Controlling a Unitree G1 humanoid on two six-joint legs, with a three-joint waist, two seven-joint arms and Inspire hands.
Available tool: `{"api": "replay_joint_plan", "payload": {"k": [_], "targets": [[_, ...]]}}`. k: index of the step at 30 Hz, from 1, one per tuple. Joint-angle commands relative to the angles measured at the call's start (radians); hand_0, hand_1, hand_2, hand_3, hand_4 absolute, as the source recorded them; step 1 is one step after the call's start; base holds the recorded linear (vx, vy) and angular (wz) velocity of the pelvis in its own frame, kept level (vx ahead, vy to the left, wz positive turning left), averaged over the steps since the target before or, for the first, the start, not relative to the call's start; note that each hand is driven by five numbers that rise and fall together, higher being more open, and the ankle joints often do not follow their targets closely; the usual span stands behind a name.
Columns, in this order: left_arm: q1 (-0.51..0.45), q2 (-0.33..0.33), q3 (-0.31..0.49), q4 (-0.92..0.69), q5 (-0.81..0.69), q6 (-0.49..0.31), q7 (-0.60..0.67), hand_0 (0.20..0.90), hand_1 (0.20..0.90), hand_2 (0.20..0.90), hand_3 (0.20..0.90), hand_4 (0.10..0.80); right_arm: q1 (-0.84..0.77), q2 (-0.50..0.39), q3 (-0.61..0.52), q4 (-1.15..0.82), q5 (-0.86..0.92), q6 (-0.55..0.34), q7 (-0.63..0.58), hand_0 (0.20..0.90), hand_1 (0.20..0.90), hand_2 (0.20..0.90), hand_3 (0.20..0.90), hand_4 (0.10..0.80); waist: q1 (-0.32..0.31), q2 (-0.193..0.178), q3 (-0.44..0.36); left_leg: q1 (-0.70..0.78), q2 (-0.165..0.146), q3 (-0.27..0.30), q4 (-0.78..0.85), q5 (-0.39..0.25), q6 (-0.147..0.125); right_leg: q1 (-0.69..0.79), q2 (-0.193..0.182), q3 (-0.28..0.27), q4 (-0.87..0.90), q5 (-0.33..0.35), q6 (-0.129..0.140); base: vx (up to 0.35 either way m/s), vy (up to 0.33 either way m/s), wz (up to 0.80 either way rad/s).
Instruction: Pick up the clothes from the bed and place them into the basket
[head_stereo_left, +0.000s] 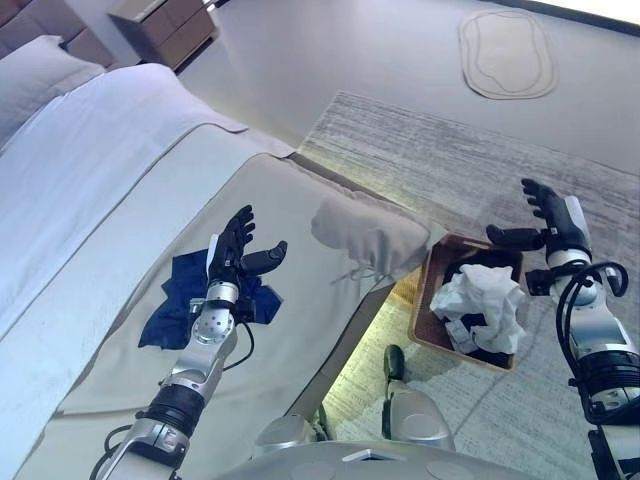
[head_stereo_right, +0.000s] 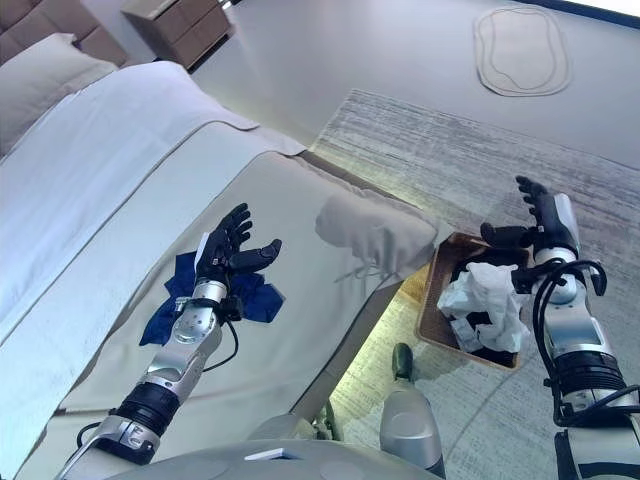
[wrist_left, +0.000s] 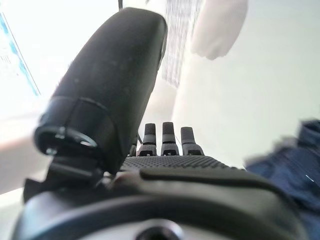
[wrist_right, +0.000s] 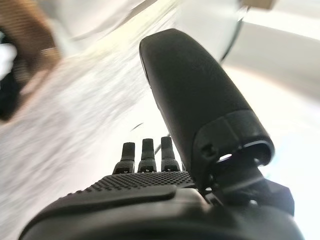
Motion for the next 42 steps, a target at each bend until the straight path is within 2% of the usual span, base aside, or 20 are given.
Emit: {"api": "replay_joint_plan", "payload": {"k": [1,2,3,4,5,6,7,9,11,13,14,17,18,19,21,22,25,30,34,42], "targets": [[0.023,0.066,0.106,-0.017,0.007,-0.112,0.057,0.900,0.900,0.900,0.900,0.800,-0.146,0.030,0.056,-0.065,-0.024,-0.109,-0.055,0.900,0.900,0.900,0.900,0.800,0.058,-0.100,-0.117,-0.113,-0.004,-0.085,0.017,0.038,-0.030,0.079,-0.038,-0.009,0.084,-0.175,0.011,0.028,-0.039,0.41],[0.030,0.066,0.115,-0.015,0.008,-0.116,0.053,0.900,0.900,0.900,0.900,0.800,-0.170,0.039,0.073,-0.070,-0.024,-0.101,-0.059,0.900,0.900,0.900,0.900,0.800,0.071,-0.103,-0.118,-0.117,-0.009,-0.094,0.016,0.041,-0.031,0.084,-0.036,-0.015,0.081,-0.175,0.008,0.016,-0.046,0.43],[0.033,0.068,0.120,-0.011,0.010,-0.125,0.040,0.900,0.900,0.900,0.900,0.800,-0.186,0.043,0.085,-0.070,-0.035,-0.086,-0.081,0.900,0.900,0.900,0.900,0.800,0.079,-0.108,-0.120,-0.126,-0.013,-0.079,0.033,0.038,-0.032,0.087,-0.038,-0.032,0.078,-0.174,0.007,-0.042,-0.045,0.39],[0.025,0.067,0.125,-0.007,0.013,-0.131,0.015,0.900,0.900,0.900,0.900,0.800,-0.203,0.037,0.093,-0.064,-0.032,-0.072,-0.104,0.900,0.900,0.900,0.900,0.800,0.079,-0.121,-0.118,-0.143,-0.008,0.007,0.124,0.025,-0.036,0.091,-0.056,-0.080,0.076,-0.170,0.003,-0.064,-0.045,0.40],[0.019,0.066,0.126,-0.006,0.015,-0.130,0.004,0.900,0.900,0.900,0.900,0.800,-0.210,0.034,0.095,-0.061,-0.025,-0.067,-0.111,0.900,0.900,0.900,0.900,0.800,0.078,-0.128,-0.118,-0.152,-0.006,0.035,0.168,0.018,-0.036,0.090,-0.065,-0.099,0.078,-0.168,0.000,-0.081,-0.044,0.90],[0.002,0.065,0.126,-0.002,0.020,-0.131,-0.010,0.900,0.900,0.900,0.900,0.800,-0.232,0.028,0.103,-0.049,-0.022,-0.061,-0.129,0.900,0.900,0.900,0.900,0.800,0.079,-0.142,-0.109,-0.174,-0.003,0.075,0.264,-0.016,-0.030,0.093,-0.084,-0.135,0.093,-0.172,-0.007,-0.054,0.046,1.24],[-0.015,0.071,0.123,0.000,0.032,-0.132,-0.009,0.900,0.900,0.900,0.900,0.800,-0.267,0.032,0.123,-0.024,-0.017,-0.061,-0.150,0.900,0.900,0.900,0.900,0.800,0.086,-0.146,-0.105,-0.168,-0.020,0.092,0.245,-0.056,-0.004,0.081,-0.100,-0.158,0.141,-0.181,-0.001,-0.019,0.099,1.42],[-0.021,0.079,0.116,0.008,0.039,-0.124,0.006,0.900,0.900,0.900,0.900,0.800,-0.294,0.055,0.147,-0.014,-0.010,-0.055,-0.160,0.900,0.900,0.900,0.900,0.800,0.094,-0.138,-0.109,-0.137,-0.034,0.092,0.173,-0.053,0.013,0.075,-0.097,-0.172,0.176,-0.192,0.007,0.064,0.112,0.95],[-0.034,0.101,0.109,-0.011,0.040,-0.093,0.010,0.900,0.900,0.900,0.900,0.800,-0.308,0.092,0.167,-0.025,-0.003,-0.025,-0.193,0.900,0.900,0.900,0.900,0.800,0.118,-0.116,-0.116,-0.112,-0.054,0.068,0.107,-0.037,0.044,0.069,-0.089,-0.202,0.305,-0.235,0.016,0.139,0.068,0.56],[-0.021,0.135,0.118,-0.043,0.057,-0.074,-0.017,0.900,0.900,0.900,0.900,0.800,-0.281,0.094,0.144,-0.036,0.014,-0.032,-0.210,0.900,0.900,0.900,0.900,0.800,0.128,-0.106,-0.117,-0.087,-0.075,0.023,0.060,-0.030,0.073,-0.005,-0.113,-0.183,0.488,-0.193,0.048,0.171,-0.010,0.56],[-0.012,0.149,0.122,-0.046,0.048,-0.077,-0.026,0.900,0.900,0.900,0.900,0.800,-0.269,0.095,0.133,-0.039,0.010,-0.040,-0.213,0.900,0.900,0.900,0.900,0.800,0.126,-0.108,-0.116,-0.077,-0.081,-0.009,0.052,-0.031,0.076,-0.034,-0.121,-0.145,0.492,-0.163,0.060,0.168,-0.171,0.82],[-0.041,0.170,0.111,-0.041,0.031,-0.086,-0.045,0.900,0.900,0.900,0.900,0.800,-0.279,0.101,0.141,-0.036,-0.028,-0.031,-0.251,0.900,0.900,0.900,0.900,0.800,0.098,-0.121,-0.111,-0.073,-0.073,-0.127,0.080,-0.054,0.069,-0.075,-0.112,0.044,0.330,-0.119,0.076,0.111,-0.297,0.99],[-0.059,0.171,0.101,-0.037,0.033,-0.082,-0.036,0.900,0.900,0.900,0.900,0.800,-0.285,0.097,0.143,-0.039,-0.040,-0.025,-0.258,0.900,0.900,0.900,0.900,0.800,0.089,-0.125,-0.113,-0.081,-0.071,-0.148,0.090,-0.064,0.070,-0.074,-0.093,0.082,0.294,-0.129,0.072,0.068,-0.269,1.10],[-0.076,0.158,0.089,-0.024,0.042,-0.065,-0.014,0.900,0.900,0.900,0.900,0.800,-0.296,0.088,0.147,-0.043,-0.033,-0.019,-0.249,0.900,0.900,0.900,0.900,0.800,0.085,-0.134,-0.120,-0.095,-0.066,-0.149,0.102,-0.063,0.069,-0.047,-0.071,0.083,0.259,-0.154,0.061,0.037,-0.222,1.20],[-0.099,0.127,0.075,-0.001,0.021,-0.059,0.038,0.900,0.900,0.900,0.900,0.800,-0.346,0.064,0.162,-0.029,-0.021,-0.019,-0.214,0.900,0.900,0.900,0.900,0.800,0.100,-0.151,-0.135,-0.129,-0.052,-0.121,0.113,-0.036,0.049,-0.003,-0.059,0.026,0.227,-0.169,0.050,-0.024,-0.179,1.06],[-0.100,0.121,0.072,-0.005,0.028,-0.058,0.039,0.900,0.900,0.900,0.900,0.800,-0.354,0.053,0.159,-0.025,-0.021,-0.019,-0.211,0.900,0.900,0.900,0.900,0.800,0.106,-0.154,-0.135,-0.137,-0.050,-0.123,0.114,-0.030,0.044,0.005,-0.057,0.019,0.220,-0.172,0.045,-0.001,-0.142,0.52],[-0.085,0.111,0.059,-0.005,0.023,-0.071,0.014,0.900,0.900,0.900,0.900,0.800,-0.419,0.009,0.181,0.053,-0.007,-0.047,-0.205,0.900,0.900,0.900,0.900,0.800,0.144,-0.161,-0.139,-0.158,-0.054,-0.168,0.112,-0.013,0.024,0.051,-0.042,-0.010,0.190,-0.192,0.019,0.042,-0.065,0.36],[-0.036,0.113,0.074,0.002,0.013,-0.107,-0.018,0.900,0.900,0.900,0.900,0.800,-0.478,-0.003,0.231,0.101,0.023,-0.040,-0.141,0.900,0.900,0.900,0.900,0.800,0.186,-0.159,-0.150,-0.146,-0.068,-0.203,0.088,-0.005,0.014,0.093,-0.048,-0.053,0.166,-0.206,0.004,0.062,0.031,0.24],[-0.010,0.122,0.083,-0.008,0.015,-0.116,-0.050,0.900,0.900,0.900,0.900,0.800,-0.519,0.001,0.271,0.118,0.035,0.006,-0.080,0.900,0.900,0.900,0.900,0.800,0.213,-0.160,-0.151,-0.149,-0.080,-0.222,0.100,-0.008,0.015,0.104,-0.048,-0.074,0.188,-0.228,-0.010,0.108,0.069,0.09],[-0.053,0.149,0.068,-0.044,-0.005,-0.152,-0.080,0.900,0.900,0.900,0.900,0.800,-0.650,0.005,0.337,0.202,0.109,0.056,0.016,0.900,0.900,0.900,0.900,0.800,0.269,-0.147,-0.071,-0.239,-0.094,-0.260,0.169,-0.003,0.009,0.046,-0.074,-0.136,0.283,-0.264,-0.025,0.005,0.063,0.26]]}}
